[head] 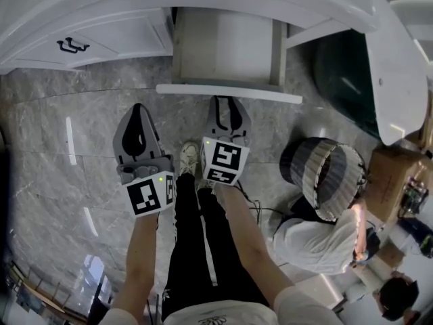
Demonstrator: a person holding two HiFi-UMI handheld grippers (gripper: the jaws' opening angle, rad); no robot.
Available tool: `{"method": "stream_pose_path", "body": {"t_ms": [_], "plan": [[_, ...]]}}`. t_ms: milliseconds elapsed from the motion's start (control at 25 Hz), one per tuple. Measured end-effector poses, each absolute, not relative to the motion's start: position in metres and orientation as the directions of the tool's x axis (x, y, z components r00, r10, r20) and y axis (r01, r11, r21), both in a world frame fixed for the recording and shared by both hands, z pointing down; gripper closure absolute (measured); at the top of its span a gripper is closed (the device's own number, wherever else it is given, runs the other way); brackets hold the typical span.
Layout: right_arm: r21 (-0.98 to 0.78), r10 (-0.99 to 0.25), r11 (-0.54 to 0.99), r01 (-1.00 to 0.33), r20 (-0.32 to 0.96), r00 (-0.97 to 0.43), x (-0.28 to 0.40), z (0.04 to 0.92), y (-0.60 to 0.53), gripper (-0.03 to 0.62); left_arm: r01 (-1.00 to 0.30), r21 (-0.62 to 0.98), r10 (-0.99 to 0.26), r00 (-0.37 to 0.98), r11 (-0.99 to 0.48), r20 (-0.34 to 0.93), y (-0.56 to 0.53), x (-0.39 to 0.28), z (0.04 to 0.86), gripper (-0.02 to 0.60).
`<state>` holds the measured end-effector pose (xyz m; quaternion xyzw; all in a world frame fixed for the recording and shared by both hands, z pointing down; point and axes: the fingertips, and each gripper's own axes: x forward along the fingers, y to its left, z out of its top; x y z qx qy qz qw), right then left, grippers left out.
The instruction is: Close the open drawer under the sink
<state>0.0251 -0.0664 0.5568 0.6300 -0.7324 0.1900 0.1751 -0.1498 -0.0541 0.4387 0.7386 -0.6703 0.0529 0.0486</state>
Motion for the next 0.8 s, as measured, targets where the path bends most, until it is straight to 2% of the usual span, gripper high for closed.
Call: {"method": "stream_pose_path", "body": {"t_ms": [800], "plan": [[-0.050, -0.861, 0.141, -0.989, 0.487, -0.147, 0.026, 0.556, -0.073, 0.448, -0.996, 0.000, -0.979, 0.084, -0.086, 0.187, -0.050, -0.148, 0.460, 0.569]]}}
